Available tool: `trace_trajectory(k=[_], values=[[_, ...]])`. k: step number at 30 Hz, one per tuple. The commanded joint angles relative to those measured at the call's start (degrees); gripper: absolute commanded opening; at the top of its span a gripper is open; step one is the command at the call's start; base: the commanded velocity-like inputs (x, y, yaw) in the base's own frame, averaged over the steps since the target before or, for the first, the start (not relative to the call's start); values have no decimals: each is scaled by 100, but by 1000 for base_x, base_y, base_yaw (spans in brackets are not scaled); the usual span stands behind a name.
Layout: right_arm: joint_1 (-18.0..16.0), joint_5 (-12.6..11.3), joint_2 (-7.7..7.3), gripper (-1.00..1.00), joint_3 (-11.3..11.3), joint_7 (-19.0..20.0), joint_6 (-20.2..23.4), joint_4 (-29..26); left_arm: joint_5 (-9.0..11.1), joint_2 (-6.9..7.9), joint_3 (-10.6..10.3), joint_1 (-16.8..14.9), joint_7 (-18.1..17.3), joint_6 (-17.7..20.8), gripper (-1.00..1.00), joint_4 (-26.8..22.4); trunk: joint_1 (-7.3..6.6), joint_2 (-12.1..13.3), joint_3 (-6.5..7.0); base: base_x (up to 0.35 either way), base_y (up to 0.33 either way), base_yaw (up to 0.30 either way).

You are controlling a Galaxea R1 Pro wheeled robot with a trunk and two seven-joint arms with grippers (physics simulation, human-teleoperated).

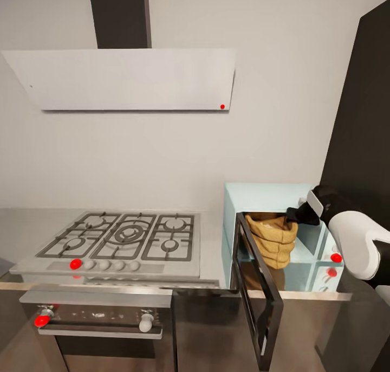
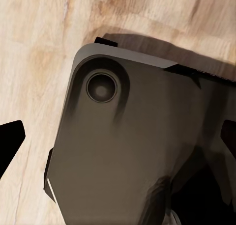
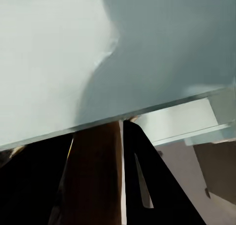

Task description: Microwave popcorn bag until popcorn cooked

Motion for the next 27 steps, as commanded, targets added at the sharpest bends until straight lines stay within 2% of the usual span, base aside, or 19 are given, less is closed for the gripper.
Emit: trace_trajectory(k=[1,23,24,27], values=[[-2,61,3,-100,-37,17,15,6,-1,-2,42,2,5,-6,100,-9,1,-4,-7,0,0,0],[-2,31,-1,-100,-37,45,14,19,-1,-2,42,2,5,-6,100,-9,1,-4,-7,0,0,0],[29,86,-20,-100,-9,83,-19,-20,-3,-3,43,2,5,-12,100,-9,0,-4,-6,0,0,0],[107,60,74,-100,-17,58,59,-87,-2,-2,42,2,5,-13,100,-9,0,-4,-6,0,0,0]])
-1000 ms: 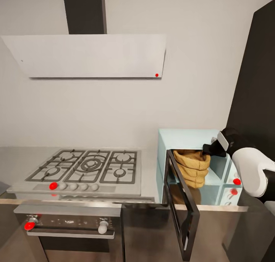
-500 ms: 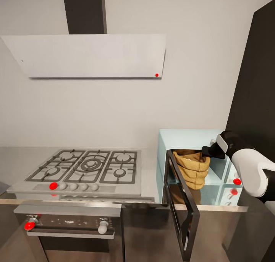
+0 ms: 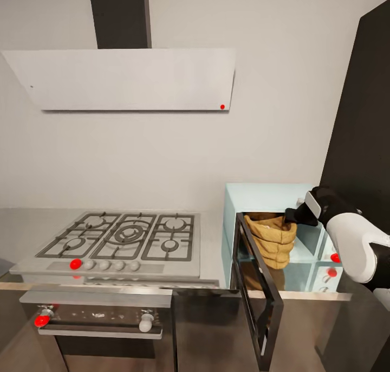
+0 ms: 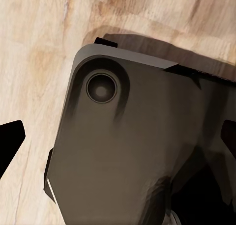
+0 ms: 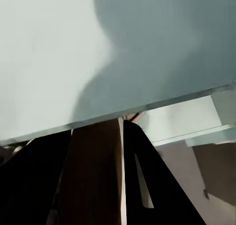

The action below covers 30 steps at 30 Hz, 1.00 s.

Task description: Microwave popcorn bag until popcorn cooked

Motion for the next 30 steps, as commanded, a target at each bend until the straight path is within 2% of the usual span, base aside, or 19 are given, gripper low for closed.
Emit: trace_trajectory(k=[1,9,17,18,29,30], values=[[13,26,36,-100,-42,-6,30,31,-1,-2,42,1,5,-5,100,-9,1,-3,-8,0,0,0],[222,-2,258,-100,-81,-90,-229,-214,-1,-2,41,1,5,-9,100,-9,1,-3,-8,0,0,0],[226,-65,249,-100,-88,-111,-485,-141,-1,-2,41,1,5,-9,100,-9,1,-3,-8,0,0,0],[224,-68,244,-100,-91,-128,-699,-41,-1,-2,41,1,5,-9,100,-9,1,-3,-8,0,0,0],[223,-66,224,-100,-100,-171,-892,-41,-1,-2,41,2,5,-9,100,-9,1,-3,-8,0,0,0],[225,-66,224,100,-99,-172,-893,-41,-1,-2,41,1,5,-9,100,-9,1,-3,-8,0,0,0]])
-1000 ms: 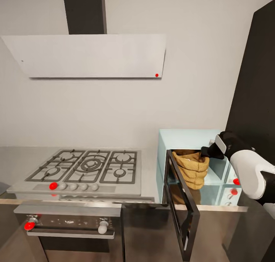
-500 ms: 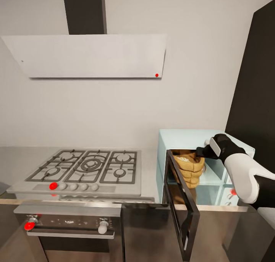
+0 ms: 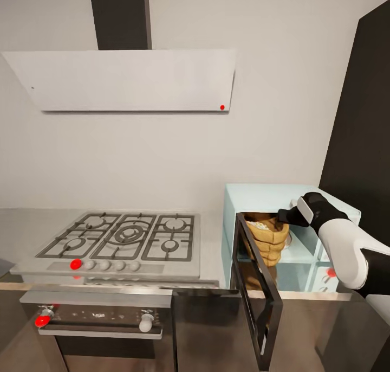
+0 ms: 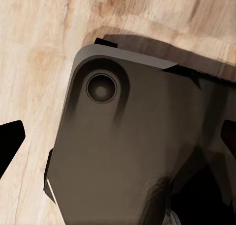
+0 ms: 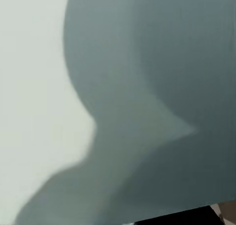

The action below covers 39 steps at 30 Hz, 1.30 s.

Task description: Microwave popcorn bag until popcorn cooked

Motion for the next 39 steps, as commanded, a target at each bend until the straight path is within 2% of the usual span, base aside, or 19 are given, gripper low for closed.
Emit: trace_trajectory(k=[1,12,14,17,19,23,25,27,29,32,39], values=[[-2,207,3,100,-58,11,-153,-20,-2,-2,41,1,5,-7,100,-8,13,0,-7,0,0,0],[-1,165,-46,100,-60,195,-76,-20,-2,-2,41,1,5,-7,100,-8,13,0,-7,0,0,0],[-2,170,-79,100,-53,539,-51,-26,-2,-2,41,1,5,-7,100,-8,13,0,-7,0,0,0],[-1,227,-103,100,-40,1332,107,-36,-2,-2,41,1,5,-7,100,-8,13,0,-7,0,0,0],[-2,258,-242,100,-5,1879,150,-39,-2,-2,41,1,5,-7,100,-8,13,0,-7,0,0,0],[0,277,-565,100,31,2647,164,-46,-2,-2,41,1,5,-7,100,-8,13,0,-7,0,0,0],[-3,367,-700,100,35,2876,165,-46,0,-2,41,1,5,-7,100,-8,13,0,-7,0,0,0],[0,636,-804,100,35,3127,165,-40,7,-2,41,1,5,0,100,-8,13,0,-7,0,0,0],[0,800,-890,100,35,3277,165,-38,7,-2,41,1,5,-2,100,-8,13,0,-7,0,0,0],[0,886,-1046,100,35,3537,165,-38,0,-2,41,1,5,-4,100,-8,13,0,-7,-44,0,0],[-1,931,-1077,100,35,3603,164,-38,-2,-2,41,1,5,-6,100,-8,13,0,-7,-298,0,0]])
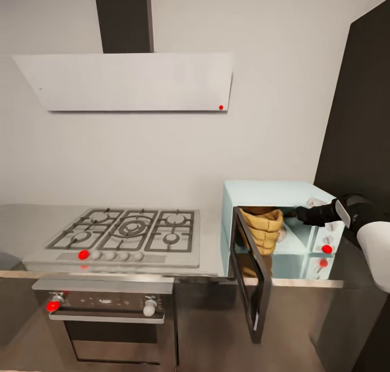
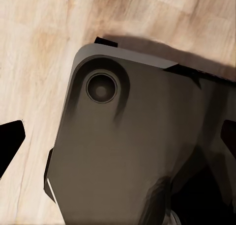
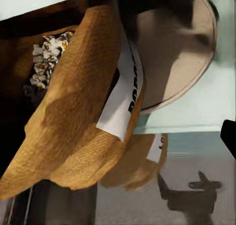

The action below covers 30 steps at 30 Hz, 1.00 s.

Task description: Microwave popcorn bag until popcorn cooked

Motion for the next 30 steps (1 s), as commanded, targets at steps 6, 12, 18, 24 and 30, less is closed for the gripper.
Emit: trace_trajectory(k=[6,12,18,24,30], values=[[-5,94,13,100,-40,24,12,3,-1,-2,42,2,5,-6,100,-9,-3,-5,-7,-216,0,0],[-2,302,94,100,-57,-20,-59,108,0,-2,42,2,5,-8,100,-9,-3,-5,-7,-8,0,0],[359,291,115,100,-57,22,-837,277,-1,-2,42,2,5,-5,100,-9,-3,-5,-7,0,0,0],[659,285,64,100,-59,57,-1432,334,-1,-2,42,2,5,-8,100,-9,-3,-5,-7,0,0,0],[953,290,119,100,-57,47,-1855,337,-1,-2,42,2,5,-5,100,-9,-3,-5,-7,0,0,0]])
